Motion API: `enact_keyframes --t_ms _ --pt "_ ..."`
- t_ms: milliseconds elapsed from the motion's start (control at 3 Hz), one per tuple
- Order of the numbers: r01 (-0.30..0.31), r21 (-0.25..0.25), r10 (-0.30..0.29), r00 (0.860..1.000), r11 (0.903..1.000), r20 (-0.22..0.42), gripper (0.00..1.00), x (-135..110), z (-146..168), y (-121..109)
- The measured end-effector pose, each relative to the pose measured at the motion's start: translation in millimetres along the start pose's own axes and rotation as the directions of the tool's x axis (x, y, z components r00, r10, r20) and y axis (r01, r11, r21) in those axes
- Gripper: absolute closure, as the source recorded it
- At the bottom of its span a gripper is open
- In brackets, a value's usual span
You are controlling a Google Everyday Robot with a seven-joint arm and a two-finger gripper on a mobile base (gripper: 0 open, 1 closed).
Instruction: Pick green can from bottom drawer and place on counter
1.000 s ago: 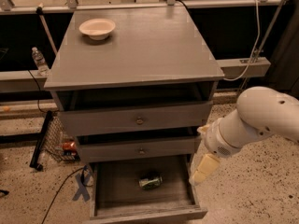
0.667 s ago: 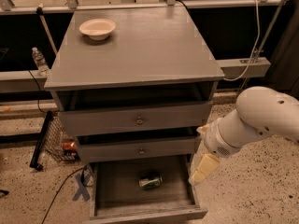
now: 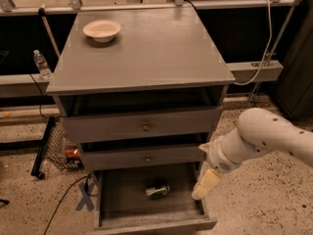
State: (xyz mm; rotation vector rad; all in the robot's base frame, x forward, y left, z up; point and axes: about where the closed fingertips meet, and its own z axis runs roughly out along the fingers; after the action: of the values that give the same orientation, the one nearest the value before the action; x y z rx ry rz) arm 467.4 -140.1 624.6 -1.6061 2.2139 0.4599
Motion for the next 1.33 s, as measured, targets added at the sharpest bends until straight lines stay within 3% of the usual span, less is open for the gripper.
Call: enact_keyframes --t_ms 1000,1333 --pt "0.012 -0.082 -0.009 0.999 0.9965 0.036 0.0 27.3 111.6 -10.7" --pt "0.013 -0.087 -0.01 0.999 0.9961 0.037 0.0 28.2 114.1 -9.9"
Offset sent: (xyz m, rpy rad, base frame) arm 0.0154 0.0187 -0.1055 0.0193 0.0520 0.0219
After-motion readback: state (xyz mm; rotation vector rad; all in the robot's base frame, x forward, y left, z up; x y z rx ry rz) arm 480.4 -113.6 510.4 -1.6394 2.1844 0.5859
